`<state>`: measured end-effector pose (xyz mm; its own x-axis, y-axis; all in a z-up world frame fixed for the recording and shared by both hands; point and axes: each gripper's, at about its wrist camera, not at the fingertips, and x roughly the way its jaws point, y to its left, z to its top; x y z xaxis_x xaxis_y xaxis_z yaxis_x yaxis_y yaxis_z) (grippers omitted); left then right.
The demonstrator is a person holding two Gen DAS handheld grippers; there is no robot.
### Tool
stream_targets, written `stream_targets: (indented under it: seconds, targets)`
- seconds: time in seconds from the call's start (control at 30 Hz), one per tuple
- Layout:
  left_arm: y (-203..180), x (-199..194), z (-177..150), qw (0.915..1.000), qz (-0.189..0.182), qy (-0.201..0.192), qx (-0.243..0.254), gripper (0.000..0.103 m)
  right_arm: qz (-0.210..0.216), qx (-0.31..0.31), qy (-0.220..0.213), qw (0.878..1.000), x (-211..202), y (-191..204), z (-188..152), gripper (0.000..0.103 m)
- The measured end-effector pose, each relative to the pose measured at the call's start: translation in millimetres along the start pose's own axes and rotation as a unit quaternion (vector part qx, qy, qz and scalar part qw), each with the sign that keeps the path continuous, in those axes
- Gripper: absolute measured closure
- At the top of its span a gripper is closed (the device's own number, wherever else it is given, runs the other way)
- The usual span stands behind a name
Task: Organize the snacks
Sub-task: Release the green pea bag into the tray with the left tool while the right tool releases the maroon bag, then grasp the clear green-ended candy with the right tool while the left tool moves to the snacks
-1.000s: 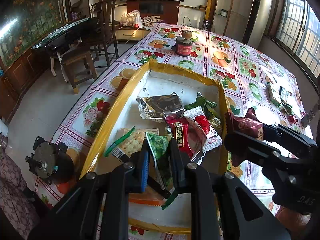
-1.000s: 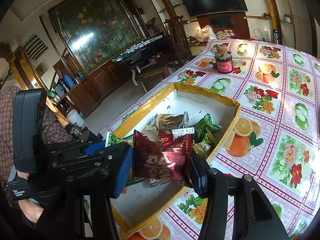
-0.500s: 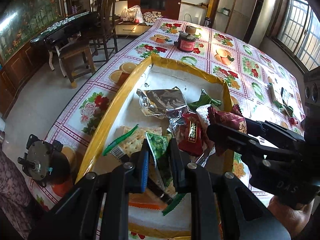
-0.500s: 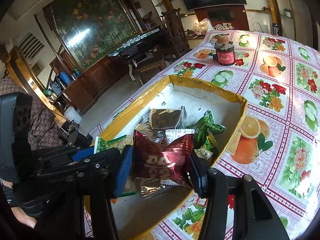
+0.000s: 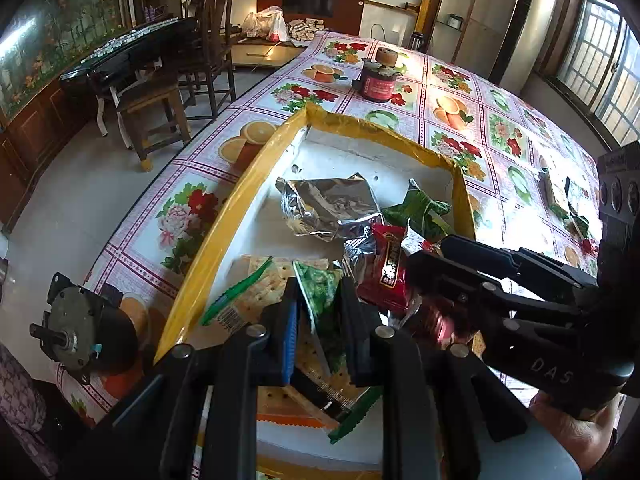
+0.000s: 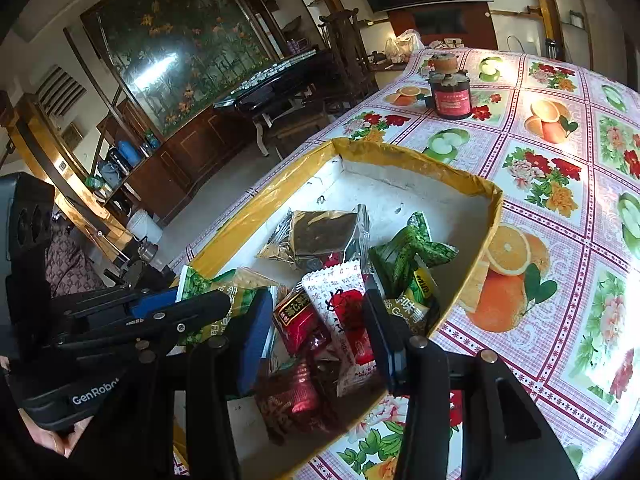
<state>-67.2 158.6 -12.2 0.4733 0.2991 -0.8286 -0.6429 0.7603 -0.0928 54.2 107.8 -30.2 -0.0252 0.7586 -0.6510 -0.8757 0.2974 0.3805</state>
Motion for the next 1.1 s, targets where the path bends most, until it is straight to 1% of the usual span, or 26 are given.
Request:
stream_targets:
  seconds: [0.1,0.2,0.27,0.33,0.37,0.4,0.43,0.57,0.77,0.87,0.97,1.0,1.1]
  targets:
    - [-2.3,-2.0,0.5,1.0,-0.006,0.002,0.0,0.081,-0.004,0.004,-0.012,1.0,-13.1,-4.7,-0.5,0.056]
    - [-8.6,-5.2,0.4,0.9999,-0.012,0.002,0.004,0.078,-0.012,0.014,-0.027,0.999,-31.7,-14.9,-4.0,0.056]
    - [-15.8,-9.3,0.2,0.9998,-0.019,-0.001,0.01,0.069,-0.018,0.025,-0.034,0.999,-46.7,-25.3,-9.6,0.056]
    - [-25.3,-15.1,-0.7,0.9995,-0.025,-0.009,0.018,0.053,-0.03,0.036,-0.042,0.998,-62.6,-35.6,-18.1,0.056]
    - [-29.9,-17.2,-1.0,0.9993,-0.027,-0.011,0.022,0.049,-0.033,0.041,-0.045,0.998,-68.6,-39.5,-21.3,0.056]
    - [-34.7,-19.3,-1.5,0.9991,-0.032,-0.013,0.026,0.04,-0.041,0.049,-0.052,0.997,-80.5,-47.4,-28.4,0.056]
    - [-40.1,-21.1,-2.2,0.9987,-0.037,-0.016,0.03,0.035,-0.047,0.055,-0.055,0.996,-86.8,-51.5,-32.4,0.056]
    - [-68.6,-24.3,-4.3,0.9971,-0.05,-0.017,0.054,0.031,-0.081,0.09,-0.068,0.99,-125.1,-82.0,-58.7,0.049]
    - [-109.1,-24.1,-10.7,0.9933,-0.073,-0.01,0.09,0.029,-0.13,0.132,-0.078,0.98,-173.6,-118.3,-98.3,0.049]
    - [-129.0,-21.3,-15.3,0.9911,-0.079,-0.001,0.107,0.027,-0.143,0.145,-0.08,0.976,-193.2,-128.4,-115.3,0.048]
    - [-145.1,-17.3,-20.3,0.989,-0.085,0.009,0.12,0.026,-0.153,0.139,-0.07,0.976,-199.5,-131.6,-123.6,0.047]
    - [-149.6,-16.4,-21.9,0.9884,-0.086,0.013,0.124,0.026,-0.157,0.133,-0.064,0.977,-199.9,-131.7,-125.3,0.045]
    - [-162.8,-15.5,-24.6,0.9867,-0.089,0.018,0.135,0.026,-0.171,0.106,-0.045,0.979,-195.8,-129.1,-128.5,0.045]
